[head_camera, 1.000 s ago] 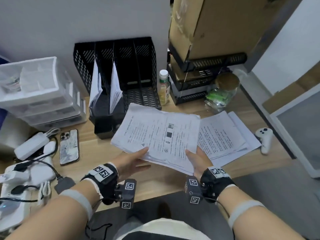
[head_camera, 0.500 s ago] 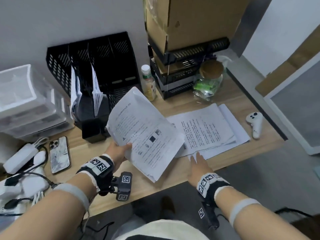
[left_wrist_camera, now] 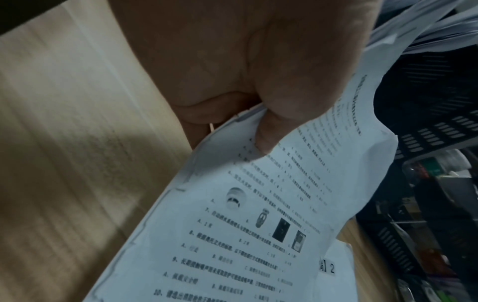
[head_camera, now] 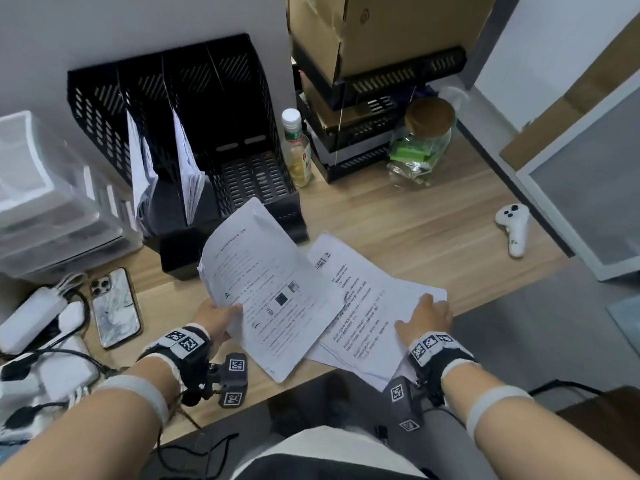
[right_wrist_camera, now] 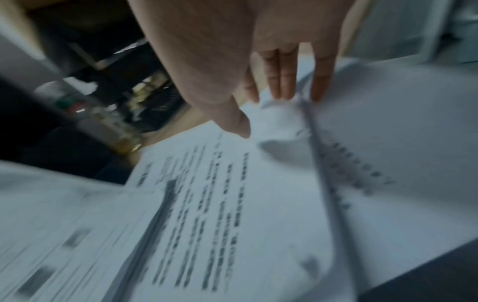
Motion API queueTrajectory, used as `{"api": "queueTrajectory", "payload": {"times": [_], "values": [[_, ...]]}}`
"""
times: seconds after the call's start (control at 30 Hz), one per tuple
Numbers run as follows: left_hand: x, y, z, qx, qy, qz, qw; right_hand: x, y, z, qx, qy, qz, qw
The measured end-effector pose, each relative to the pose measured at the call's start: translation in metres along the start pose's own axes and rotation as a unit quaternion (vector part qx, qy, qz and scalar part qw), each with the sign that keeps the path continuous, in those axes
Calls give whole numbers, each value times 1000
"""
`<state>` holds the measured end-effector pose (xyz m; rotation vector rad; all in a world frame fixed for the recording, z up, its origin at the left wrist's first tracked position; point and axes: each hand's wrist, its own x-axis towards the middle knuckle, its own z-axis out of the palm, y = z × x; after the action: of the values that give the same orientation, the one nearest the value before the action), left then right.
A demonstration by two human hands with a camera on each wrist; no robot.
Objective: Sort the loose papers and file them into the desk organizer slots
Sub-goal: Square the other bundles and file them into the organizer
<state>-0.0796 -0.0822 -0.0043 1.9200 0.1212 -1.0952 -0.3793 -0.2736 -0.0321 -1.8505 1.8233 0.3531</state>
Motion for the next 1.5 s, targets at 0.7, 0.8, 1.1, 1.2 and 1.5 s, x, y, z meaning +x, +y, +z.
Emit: {"api": "queueTrajectory", "payload": {"times": [0.7,0.8,1.1,1.2,1.5], "values": [[42,-12,28,90,-62,1,994,-12,48,-23,241,-123,106,957],[69,-12,27,114,-61,0,992,-5,50,-45,291,35,69,954],[27,44,50,80,-97,16,992,-5,90,-118,462,196,152,852],[20,46,58,54,-128,19,990,-13,84,-113,519,177,146,823],[8,11,66,-35,-160,-54,985,-59,-10,-20,422,-197,80,882]]}}
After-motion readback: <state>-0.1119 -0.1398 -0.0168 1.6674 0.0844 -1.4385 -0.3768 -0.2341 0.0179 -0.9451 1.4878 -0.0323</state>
